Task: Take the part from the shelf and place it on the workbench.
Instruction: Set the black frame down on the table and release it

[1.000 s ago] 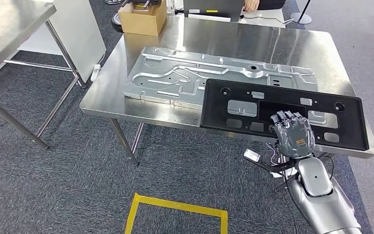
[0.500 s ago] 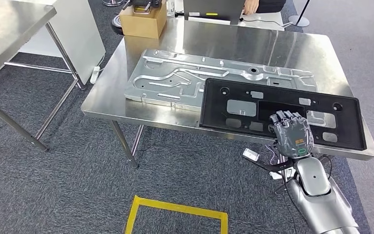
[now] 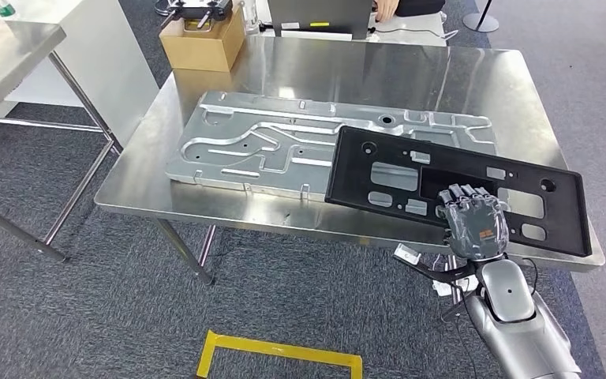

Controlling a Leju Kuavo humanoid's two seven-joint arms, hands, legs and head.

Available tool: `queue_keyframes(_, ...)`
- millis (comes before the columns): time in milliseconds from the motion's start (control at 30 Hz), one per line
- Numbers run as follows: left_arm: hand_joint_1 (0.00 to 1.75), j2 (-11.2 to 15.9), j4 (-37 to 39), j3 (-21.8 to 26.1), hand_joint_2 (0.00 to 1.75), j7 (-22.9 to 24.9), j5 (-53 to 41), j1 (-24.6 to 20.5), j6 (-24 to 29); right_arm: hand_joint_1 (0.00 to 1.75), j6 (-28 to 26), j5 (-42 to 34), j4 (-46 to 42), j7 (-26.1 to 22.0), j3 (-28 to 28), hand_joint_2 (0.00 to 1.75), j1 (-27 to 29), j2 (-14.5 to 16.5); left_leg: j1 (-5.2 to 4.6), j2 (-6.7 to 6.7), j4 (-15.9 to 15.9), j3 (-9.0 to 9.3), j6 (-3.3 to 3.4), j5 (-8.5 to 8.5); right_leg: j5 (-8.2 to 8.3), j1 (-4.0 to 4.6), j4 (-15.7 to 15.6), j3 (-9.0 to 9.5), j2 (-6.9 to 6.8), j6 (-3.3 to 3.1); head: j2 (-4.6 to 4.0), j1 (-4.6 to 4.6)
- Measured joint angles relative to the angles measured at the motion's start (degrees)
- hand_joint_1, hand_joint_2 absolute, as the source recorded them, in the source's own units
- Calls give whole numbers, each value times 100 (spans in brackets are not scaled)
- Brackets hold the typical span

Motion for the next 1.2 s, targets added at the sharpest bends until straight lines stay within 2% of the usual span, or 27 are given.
queue_keyframes(33, 0, 1, 0, 1, 175, -1, -2, 2, 4, 173, 2, 3, -1, -1, 0, 175, 15, 2, -19, -3, 59, -136, 30, -51, -56, 27, 0, 73, 16, -12, 0, 1)
queue_keyframes(67, 0, 1, 0, 2, 175, -2, -3, 12, 8, 173, 4, 8, -2, -1, 0, 175, 27, 3, -44, -8, -72, -179, 77, 27, -114, 53, -1, 155, 34, -20, 0, 0)
queue_keyframes(100, 0, 2, 0, 4, 175, -3, -4, 25, 13, 173, 6, 12, -4, -1, 0, 175, 37, 5, -78, -17, -366, -143, 145, 240, -172, 77, -6, 240, 49, -25, 0, 1)
queue_keyframes(133, 0, 3, 0, 8, 175, -4, -5, 39, 19, 173, 8, 17, -5, -1, 0, 175, 44, 7, -126, -32, -755, -67, 234, 577, -228, 93, -18, 315, 61, -26, 0, 1)
queue_keyframes(167, 0, 9, 0, 14, 175, -4, -5, 51, 24, 173, 11, 22, -4, -1, 0, 175, 49, 11, -178, -74, -1088, 4, 316, 830, -284, 112, -30, 387, 83, -15, 0, 2)
queue_keyframes(200, 0, 12, 0, 20, 175, -4, -5, 56, 28, 173, 14, 26, -4, -1, 0, 175, 51, 17, -217, -122, -1334, 68, 374, 988, -344, 125, -52, 443, 100, 4, 0, 2)
queue_keyframes(233, 0, 13, 0, 26, 175, -4, -5, 58, 31, 173, 16, 31, -5, -2, 0, 175, 57, 23, -241, -164, -1487, 117, 403, 1048, -371, 133, -53, 502, 115, 29, 0, 3)
queue_keyframes(267, 0, 13, 0, 30, 175, -4, -4, 57, 31, 173, 18, 36, -9, -2, 0, 175, 61, 28, -246, -193, -1532, 160, 404, 988, -379, 143, -46, 555, 131, 62, 0, 3)
queue_keyframes(333, 0, 1, 0, 32, 175, -5, -5, 58, 32, 173, 17, 39, -23, -1, -3, 175, 68, 23, -217, -175, -1607, 317, 418, 1018, -398, 142, 35, 625, 117, 122, 0, 8)
queue_keyframes(367, 0, -1, 0, 34, 175, -5, -5, 54, 33, 173, 16, 38, -29, 0, -4, 175, 59, 19, -209, -159, -1618, 390, 440, 1033, -457, 137, 174, 581, 95, 156, 0, 13)
queue_keyframes(400, 0, -5, 0, 36, 175, -5, -5, 49, 32, 173, 16, 37, -34, 2, -6, 175, 52, 16, -199, -147, -1626, 452, 457, 1039, -561, 127, 414, 465, 69, 192, 0, 19)
queue_keyframes(467, 0, -9, 0, 39, 175, -5, -4, 38, 31, 173, 18, 37, -39, 2, -7, 175, 51, 16, -198, -136, -1629, 506, 476, 984, -844, 94, 1078, 27, 30, 256, 0, 25)
queue_keyframes(500, 0, -12, 0, 39, 175, -4, -4, 36, 31, 173, 18, 37, -39, 2, -7, 175, 66, 16, -198, -138, -1628, 529, 474, 951, -952, 78, 1333, -200, 26, 279, 0, 25)
queue_keyframes(533, 0, -13, 0, 41, 175, -4, -3, 40, 32, 173, 19, 38, -39, 1, -7, 175, 82, 17, -199, -139, -1627, 563, 471, 911, -969, 65, 1429, -360, 21, 291, 0, 25)
queue_keyframes(567, 0, -12, 0, 44, 175, -3, -2, 48, 32, 173, 19, 39, -39, -1, -7, 175, 96, 17, -200, -140, -1624, 607, 463, 868, -860, 57, 1336, -429, 14, 291, 0, 24)
queue_keyframes(633, 0, -15, 1, 52, 175, -2, -1, 71, 33, 173, 19, 39, -39, 0, -7, 175, 106, 17, -202, -136, -1628, 709, 441, 780, -297, 66, 671, -322, -5, 243, 0, 25)
queue_keyframes(700, 0, -29, 4, 67, 175, -3, -3, 79, 33, 173, 21, 44, -37, 2, -7, 175, 106, 15, -201, -133, -1645, 794, 402, 716, 90, 117, 110, -201, -21, 165, 0, 18)
queue_keyframes(733, 0, -37, 5, 73, 175, -4, -6, 73, 34, 173, 22, 49, -39, 3, -7, 175, 106, 15, -201, -133, -1657, 823, 376, 703, 165, 143, -21, -178, -25, 125, 0, 19)
queue_keyframes(767, 0, -42, 7, 78, 175, -5, -9, 67, 36, 173, 23, 53, -41, 4, -8, 175, 104, 14, -201, -133, -1655, 855, 342, 717, 149, 163, -58, -170, -24, 86, 0, 17)
queue_keyframes(833, 0, -39, 7, 83, 175, -7, -14, 61, 40, 173, 23, 57, -50, 6, -9, 175, 100, 17, -216, -131, -1573, 863, 278, 737, 182, 125, -156, -52, -15, 9, 0, 23)
queue_keyframes(900, 0, -37, 7, 85, 175, -8, -16, 54, 43, 173, 23, 56, -55, 5, -9, 175, 94, 21, -210, -119, -1187, 673, 211, 684, 149, 71, -215, 98, -14, -47, 0, 9)
queue_keyframes(1000, 0, -33, 7, 87, 175, -9, -17, 43, 44, 173, 23, 57, -64, 4, -9, 175, 98, 25, -133, -100, -234, 9, 111, 312, 27, 59, -240, 245, -21, -68, 0, -10)
queue_keyframes(1033, 0, -28, 7, 89, 175, -8, -18, 47, 44, 173, 24, 57, -64, 4, -9, 175, 106, 26, -109, -96, -92, -155, 78, 213, -26, 52, -240, 302, -18, -59, 0, -9)
queue_keyframes(1067, 0, -24, 7, 90, 175, -8, -19, 54, 45, 173, 24, 57, -63, 4, -9, 175, 115, 27, -88, -91, -119, -239, 51, 202, -84, 41, -239, 373, -12, -44, 0, -12)
queue_keyframes(1100, 0, -20, 7, 90, 175, -7, -21, 63, 46, 173, 25, 57, -63, 4, -9, 175, 120, 28, -70, -88, -346, -225, 33, 325, -149, 28, -238, 456, -5, -23, 0, -11)
queue_keyframes(1167, 0, -15, 8, 91, 175, -7, -23, 91, 49, 173, 24, 57, -63, 4, -9, 175, 125, 30, -51, -81, -1080, -64, 17, 882, -296, 9, -222, 627, 6, 38, 0, -13)
queue_keyframes(1200, 0, -14, 9, 92, 175, -6, -24, 98, 50, 173, 23, 57, -62, 4, -9, 175, 127, 34, -53, -77, -1362, 7, 35, 1090, -368, 8, -214, 682, 12, 80, 0, -14)
